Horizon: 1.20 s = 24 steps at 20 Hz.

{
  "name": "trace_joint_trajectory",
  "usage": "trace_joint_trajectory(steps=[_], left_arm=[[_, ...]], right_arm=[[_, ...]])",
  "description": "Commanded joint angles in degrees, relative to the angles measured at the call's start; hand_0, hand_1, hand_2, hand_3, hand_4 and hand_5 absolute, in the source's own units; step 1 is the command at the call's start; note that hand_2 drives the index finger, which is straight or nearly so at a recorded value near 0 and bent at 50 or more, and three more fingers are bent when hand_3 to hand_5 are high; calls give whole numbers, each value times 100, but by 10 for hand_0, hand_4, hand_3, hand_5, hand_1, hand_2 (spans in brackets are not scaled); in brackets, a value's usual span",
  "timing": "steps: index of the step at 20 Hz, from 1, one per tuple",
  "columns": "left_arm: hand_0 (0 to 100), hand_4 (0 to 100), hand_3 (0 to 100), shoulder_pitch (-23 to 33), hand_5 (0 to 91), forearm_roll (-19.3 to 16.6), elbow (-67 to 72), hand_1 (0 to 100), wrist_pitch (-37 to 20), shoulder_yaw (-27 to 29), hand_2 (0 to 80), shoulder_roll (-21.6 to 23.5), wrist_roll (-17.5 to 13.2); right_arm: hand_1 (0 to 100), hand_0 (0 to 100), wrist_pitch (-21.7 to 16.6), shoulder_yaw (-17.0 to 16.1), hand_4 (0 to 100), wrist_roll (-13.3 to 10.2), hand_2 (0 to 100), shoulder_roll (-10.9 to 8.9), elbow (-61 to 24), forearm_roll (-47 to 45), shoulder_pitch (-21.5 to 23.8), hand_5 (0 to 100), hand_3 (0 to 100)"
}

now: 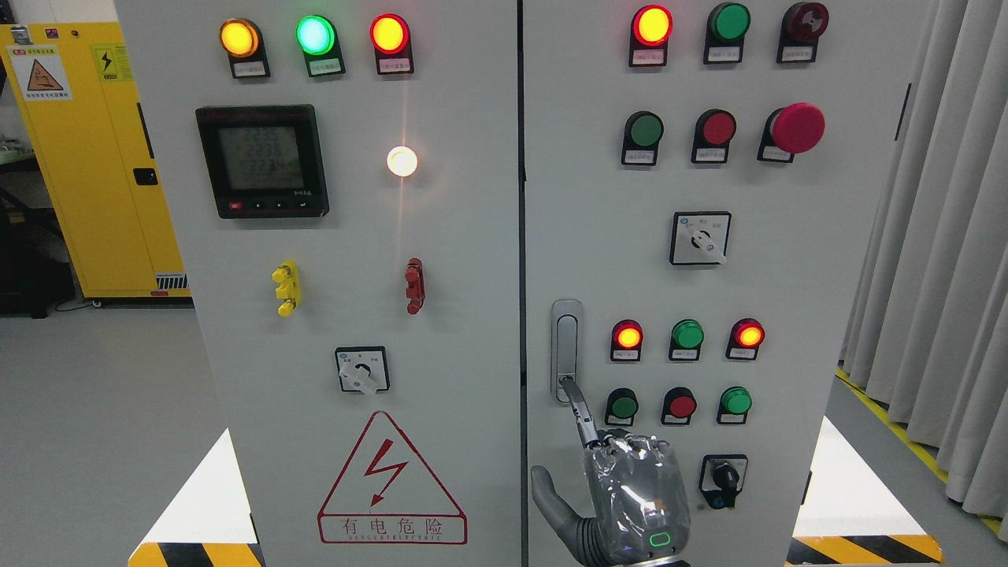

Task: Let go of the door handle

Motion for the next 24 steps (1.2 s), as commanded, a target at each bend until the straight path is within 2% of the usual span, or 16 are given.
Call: trace_joint_trajectory(steps=[1,7,24], left_arm=[[120,0,0,-158,0,0,-79,556,-5,4,0,0,-2],[120,0,0,-158,0,0,-79,556,-5,-4,0,0,-2],[120,0,0,-158,0,0,-79,556,-5,4,0,0,-2]], right_arm=[[317,440,55,-8,977,2,0,4,229,-6,-121,1000,965],[318,441,73,-17,975,11,0,4,282,-24,-209,1000,963],[326,443,73,27,973,28,0,21,246,-41,-42,1000,964]])
